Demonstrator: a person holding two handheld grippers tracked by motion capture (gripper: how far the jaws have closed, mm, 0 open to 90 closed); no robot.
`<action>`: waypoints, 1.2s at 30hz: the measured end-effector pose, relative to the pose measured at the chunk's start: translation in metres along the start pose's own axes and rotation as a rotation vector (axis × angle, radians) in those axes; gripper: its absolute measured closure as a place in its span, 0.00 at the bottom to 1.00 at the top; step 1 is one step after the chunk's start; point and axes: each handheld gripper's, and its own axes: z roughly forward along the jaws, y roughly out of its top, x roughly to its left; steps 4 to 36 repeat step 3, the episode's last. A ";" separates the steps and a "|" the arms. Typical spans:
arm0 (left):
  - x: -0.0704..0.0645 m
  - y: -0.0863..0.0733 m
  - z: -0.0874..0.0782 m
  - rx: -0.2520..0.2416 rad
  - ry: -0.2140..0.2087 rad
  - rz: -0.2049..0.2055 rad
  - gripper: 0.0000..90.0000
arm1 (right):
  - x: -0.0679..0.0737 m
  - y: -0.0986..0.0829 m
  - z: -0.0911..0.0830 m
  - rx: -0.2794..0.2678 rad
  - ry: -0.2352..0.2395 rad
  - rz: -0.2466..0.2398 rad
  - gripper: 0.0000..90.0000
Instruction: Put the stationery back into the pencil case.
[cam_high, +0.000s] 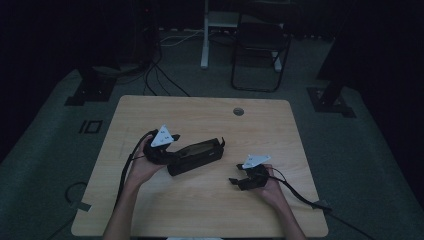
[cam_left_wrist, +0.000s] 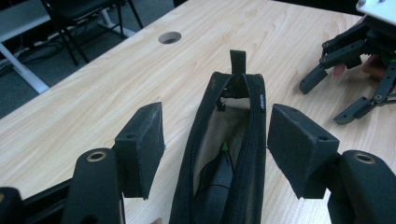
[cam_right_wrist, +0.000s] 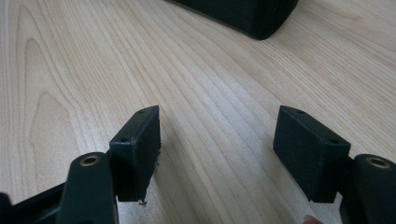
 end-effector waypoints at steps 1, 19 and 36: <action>0.001 0.000 -0.002 0.001 0.003 0.002 0.41 | 0.000 0.000 0.000 0.000 0.000 0.000 0.35; 0.002 0.000 -0.005 -0.002 0.005 -0.001 0.40 | 0.000 0.000 0.000 0.000 0.001 0.000 0.35; 0.002 0.000 -0.005 -0.002 0.005 -0.001 0.40 | 0.000 0.000 0.000 0.000 0.001 0.000 0.35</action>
